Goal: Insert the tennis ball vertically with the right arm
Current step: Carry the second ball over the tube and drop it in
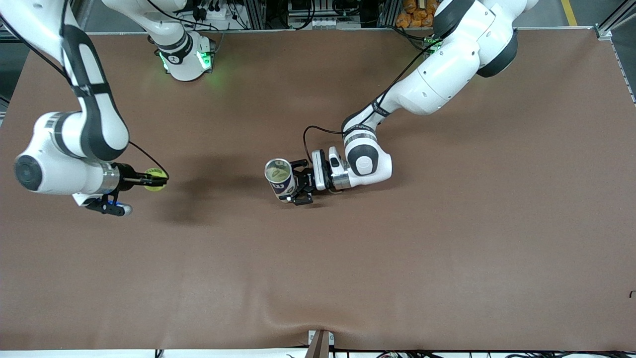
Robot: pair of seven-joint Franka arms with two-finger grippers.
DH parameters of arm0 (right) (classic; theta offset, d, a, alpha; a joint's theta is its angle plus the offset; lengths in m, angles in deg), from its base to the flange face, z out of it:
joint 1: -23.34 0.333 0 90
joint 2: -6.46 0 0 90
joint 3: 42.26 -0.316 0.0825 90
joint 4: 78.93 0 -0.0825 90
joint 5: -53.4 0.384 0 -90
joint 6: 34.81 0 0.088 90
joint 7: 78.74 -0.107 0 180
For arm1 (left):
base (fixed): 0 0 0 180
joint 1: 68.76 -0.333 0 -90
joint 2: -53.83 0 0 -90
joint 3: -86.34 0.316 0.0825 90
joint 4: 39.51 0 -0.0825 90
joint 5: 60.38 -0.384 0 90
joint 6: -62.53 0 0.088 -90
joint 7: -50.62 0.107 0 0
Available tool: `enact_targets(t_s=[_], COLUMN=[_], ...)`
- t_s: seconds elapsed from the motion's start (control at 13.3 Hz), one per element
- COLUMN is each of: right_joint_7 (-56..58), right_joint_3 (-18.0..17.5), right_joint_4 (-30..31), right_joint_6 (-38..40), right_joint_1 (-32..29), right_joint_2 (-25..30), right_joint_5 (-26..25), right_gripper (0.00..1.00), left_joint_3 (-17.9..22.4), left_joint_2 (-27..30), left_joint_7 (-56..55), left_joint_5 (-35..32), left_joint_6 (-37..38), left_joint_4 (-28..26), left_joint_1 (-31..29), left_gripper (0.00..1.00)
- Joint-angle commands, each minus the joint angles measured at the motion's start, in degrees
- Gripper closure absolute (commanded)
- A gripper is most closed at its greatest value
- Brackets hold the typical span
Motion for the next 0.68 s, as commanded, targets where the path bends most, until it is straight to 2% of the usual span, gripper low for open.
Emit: enact_targets(t_s=[0.0,0.15,0.3,0.38,0.6], right_joint_7=[-9.4,-20.8,-30.6,-34.9,-44.2], right_joint_3=[0.0,-0.1,0.0,0.0,0.0], right_joint_4=[-8.1,-11.2,-13.3,-14.0,-17.9], right_joint_6=[1.4,1.5,1.5,1.3,1.0], right_joint_1=[5.7,10.5,15.8,18.1,23.1], right_joint_2=[-2.8,-3.0,-3.0,-3.1,-4.5], right_joint_5=[3.4,3.8,6.8,8.4,9.2], right_gripper=[0.58,0.57,0.57,0.57,0.57], left_joint_3=[-0.2,-0.2,-0.2,-0.2,-0.2], left_joint_2=[-0.3,-0.3,-0.3,-0.3,-0.3], left_joint_7=[5.1,5.1,5.1,5.1,5.1], left_joint_5=[2.6,2.6,2.6,2.6,2.7], left_joint_6=[-1.1,-1.1,-1.1,-1.1,-1.1], left_joint_4=[-0.2,-0.1,-0.1,-0.1,-0.1], left_joint_1=[0.4,0.5,0.4,0.4,0.5], left_gripper=[0.18,0.18,0.18,0.18,0.18])
